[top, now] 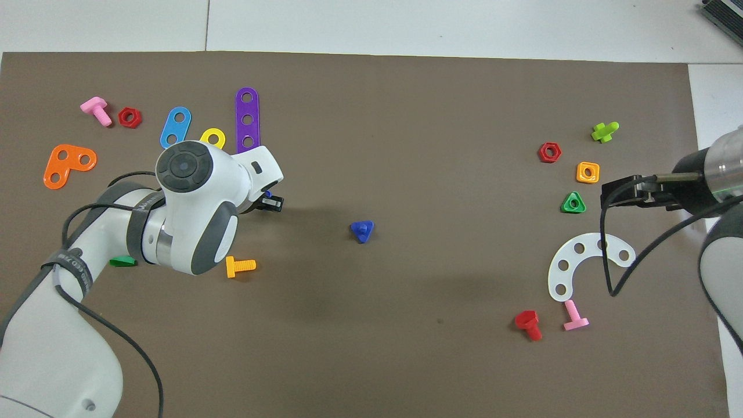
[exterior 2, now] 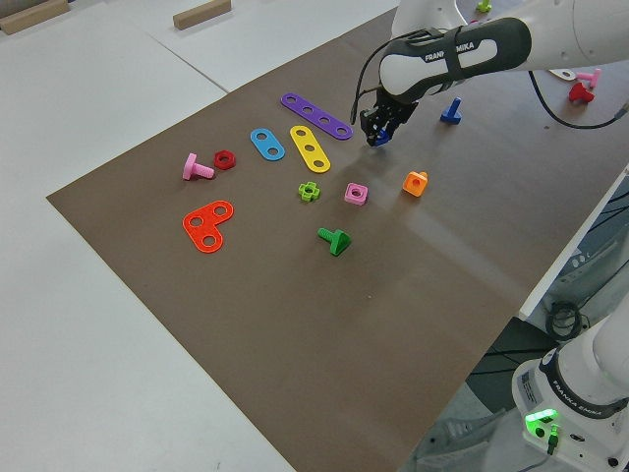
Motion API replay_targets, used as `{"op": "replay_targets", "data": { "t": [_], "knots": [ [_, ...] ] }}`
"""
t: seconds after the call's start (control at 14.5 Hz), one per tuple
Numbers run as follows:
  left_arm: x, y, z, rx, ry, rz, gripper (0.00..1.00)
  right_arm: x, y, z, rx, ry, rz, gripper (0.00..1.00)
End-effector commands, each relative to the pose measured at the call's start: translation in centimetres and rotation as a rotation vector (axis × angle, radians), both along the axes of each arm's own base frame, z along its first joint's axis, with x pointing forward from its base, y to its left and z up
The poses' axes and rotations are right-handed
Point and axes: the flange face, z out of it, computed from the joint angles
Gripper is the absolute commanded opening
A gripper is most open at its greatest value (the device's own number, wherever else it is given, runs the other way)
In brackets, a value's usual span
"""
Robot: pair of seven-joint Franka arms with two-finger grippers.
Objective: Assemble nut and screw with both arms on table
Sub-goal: 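Carry the blue nut with the left gripper toward the blue screw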
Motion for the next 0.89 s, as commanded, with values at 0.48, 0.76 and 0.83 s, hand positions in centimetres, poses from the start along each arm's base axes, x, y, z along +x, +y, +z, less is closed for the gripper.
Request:
{"op": "replay_targets", "data": {
  "t": [0.48, 0.76, 0.83],
  "knots": [
    [-4.9, -14.2, 2.9, -0.094, 0.073, 0.262, 0.00, -0.8, -0.5, -0.1, 0.020, 0.008, 0.019, 1.00],
    [-6.7, -17.7, 3.2, -0.140, 0.040, 0.323, 0.00, -0.8, -0.6, -0.1, 0.020, 0.006, 0.017, 1.00],
    [-6.9, -17.9, 2.9, -0.137, 0.044, 0.326, 0.00, -0.8, -0.6, -0.1, 0.020, 0.006, 0.017, 1.00]
  ]
}}
